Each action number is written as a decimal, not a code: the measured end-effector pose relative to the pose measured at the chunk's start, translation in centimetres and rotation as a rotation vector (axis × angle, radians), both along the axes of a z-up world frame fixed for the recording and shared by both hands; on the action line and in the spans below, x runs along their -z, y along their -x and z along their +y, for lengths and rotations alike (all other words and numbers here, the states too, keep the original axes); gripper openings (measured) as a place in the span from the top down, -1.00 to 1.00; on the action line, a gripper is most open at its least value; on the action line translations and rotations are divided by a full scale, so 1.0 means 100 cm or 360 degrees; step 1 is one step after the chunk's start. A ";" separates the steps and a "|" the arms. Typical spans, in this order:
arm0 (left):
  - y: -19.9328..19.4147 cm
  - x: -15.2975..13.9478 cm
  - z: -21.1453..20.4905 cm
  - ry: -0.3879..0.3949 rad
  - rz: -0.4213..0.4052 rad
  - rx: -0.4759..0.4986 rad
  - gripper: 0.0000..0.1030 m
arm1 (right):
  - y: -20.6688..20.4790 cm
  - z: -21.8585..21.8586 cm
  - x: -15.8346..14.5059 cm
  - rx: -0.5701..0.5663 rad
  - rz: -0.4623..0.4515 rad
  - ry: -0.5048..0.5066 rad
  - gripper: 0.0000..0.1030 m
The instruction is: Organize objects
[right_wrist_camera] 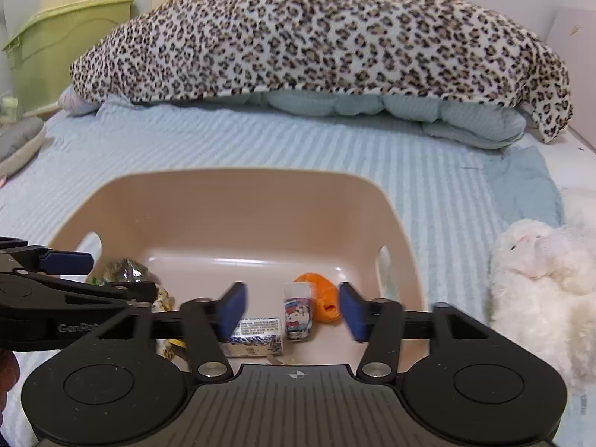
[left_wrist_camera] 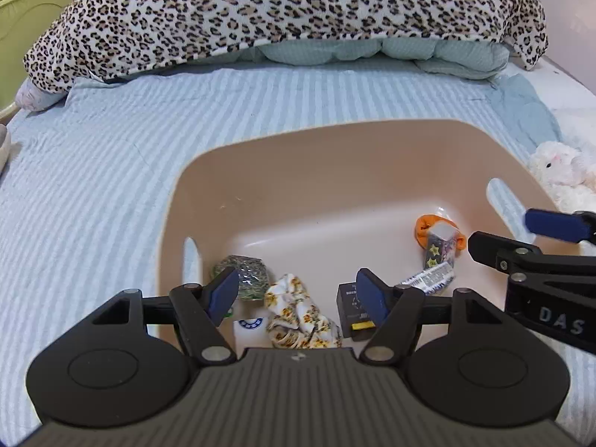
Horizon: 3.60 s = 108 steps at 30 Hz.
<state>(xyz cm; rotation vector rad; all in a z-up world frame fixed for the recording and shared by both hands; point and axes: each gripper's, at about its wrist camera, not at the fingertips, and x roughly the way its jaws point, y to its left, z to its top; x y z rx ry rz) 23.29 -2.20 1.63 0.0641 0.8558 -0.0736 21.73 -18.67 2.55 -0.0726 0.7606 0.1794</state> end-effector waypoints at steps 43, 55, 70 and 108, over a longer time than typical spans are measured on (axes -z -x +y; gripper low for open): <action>0.206 -0.074 0.033 0.0098 -0.0262 -0.0032 -0.64 | 0.188 -0.020 -0.058 0.0058 -0.0111 -0.0102 -1.00; 0.238 -0.069 0.038 0.0051 -0.0241 -0.0023 -0.64 | 0.223 -0.009 -0.054 -0.0005 -0.0111 -0.0106 -1.00; 0.271 -0.071 0.034 0.0099 -0.0242 0.0035 -0.64 | 0.254 -0.002 -0.066 -0.0049 -0.0122 -0.0116 -1.00; 0.278 -0.074 0.028 0.0175 -0.0206 0.0056 -0.64 | 0.263 -0.007 -0.073 -0.0007 -0.0122 -0.0049 -1.00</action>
